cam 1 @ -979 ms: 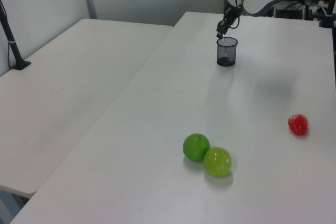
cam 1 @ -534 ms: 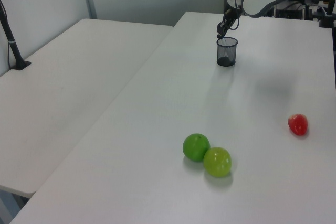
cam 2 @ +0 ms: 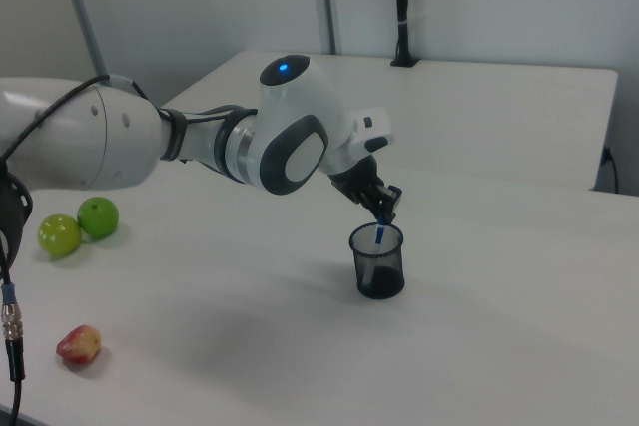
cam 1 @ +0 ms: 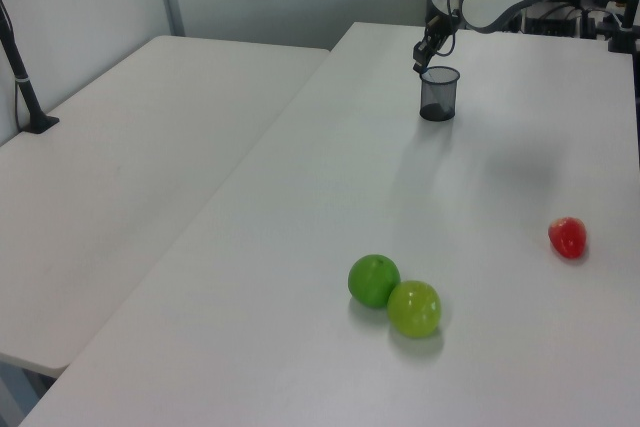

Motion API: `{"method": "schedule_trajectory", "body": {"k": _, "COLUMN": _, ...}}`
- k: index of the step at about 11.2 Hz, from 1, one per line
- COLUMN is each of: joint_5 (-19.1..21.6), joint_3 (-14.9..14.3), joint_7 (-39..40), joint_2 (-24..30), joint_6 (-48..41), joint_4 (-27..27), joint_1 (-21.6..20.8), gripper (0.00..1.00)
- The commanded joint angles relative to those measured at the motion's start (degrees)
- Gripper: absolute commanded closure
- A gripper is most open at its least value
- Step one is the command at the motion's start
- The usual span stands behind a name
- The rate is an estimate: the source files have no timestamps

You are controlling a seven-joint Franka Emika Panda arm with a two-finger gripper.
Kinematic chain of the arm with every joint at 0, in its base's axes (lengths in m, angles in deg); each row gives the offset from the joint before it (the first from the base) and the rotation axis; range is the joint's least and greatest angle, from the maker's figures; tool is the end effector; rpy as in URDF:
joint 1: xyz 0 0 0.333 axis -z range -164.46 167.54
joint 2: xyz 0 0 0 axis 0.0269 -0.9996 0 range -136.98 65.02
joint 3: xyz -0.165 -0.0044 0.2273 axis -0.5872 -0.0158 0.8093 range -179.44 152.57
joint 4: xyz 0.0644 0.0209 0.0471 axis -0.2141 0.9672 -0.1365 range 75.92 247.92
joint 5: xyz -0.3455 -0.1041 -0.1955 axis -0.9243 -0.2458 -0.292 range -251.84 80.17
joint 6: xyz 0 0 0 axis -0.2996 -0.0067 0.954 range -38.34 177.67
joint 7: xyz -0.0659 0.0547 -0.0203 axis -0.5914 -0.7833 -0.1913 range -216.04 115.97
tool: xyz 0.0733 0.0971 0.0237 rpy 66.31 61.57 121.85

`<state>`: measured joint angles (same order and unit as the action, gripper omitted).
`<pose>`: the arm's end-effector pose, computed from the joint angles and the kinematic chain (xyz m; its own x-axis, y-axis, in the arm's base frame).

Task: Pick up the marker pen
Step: 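Close the gripper on the blue-capped white marker in the cup, then lift the marker straight up out of the pen cup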

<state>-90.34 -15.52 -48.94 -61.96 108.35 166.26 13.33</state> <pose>0.6982 -0.1693 0.3435 0.8972 -0.1248 0.4237 -0.1796 -0.9794 0.0918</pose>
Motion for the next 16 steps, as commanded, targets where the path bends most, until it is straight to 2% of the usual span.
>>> {"method": "schedule_trajectory", "body": {"k": 1, "joint_5": -0.2, "joint_3": -0.2, "joint_7": -0.8, "joint_2": 0.2, "joint_6": 1.4, "joint_4": 0.1, "joint_1": -0.5, "gripper": 0.87}}
{"method": "schedule_trajectory", "body": {"k": 4, "joint_5": -0.2, "joint_3": -0.2, "joint_7": -0.8, "joint_2": 0.3, "joint_6": 1.4, "joint_4": 0.1, "joint_1": -0.5, "gripper": 0.94}}
{"method": "schedule_trajectory", "body": {"k": 7, "joint_5": -0.2, "joint_3": -0.2, "joint_7": -0.8, "joint_2": 1.5, "joint_6": 1.1, "joint_4": 0.1, "joint_1": -0.5, "gripper": 0.95}}
{"method": "schedule_trajectory", "body": {"k": 16, "joint_5": 0.8, "joint_3": 0.0, "joint_7": -1.8, "joint_2": 12.4, "joint_6": 0.5, "joint_4": 0.0, "joint_1": -0.4, "gripper": 0.95}}
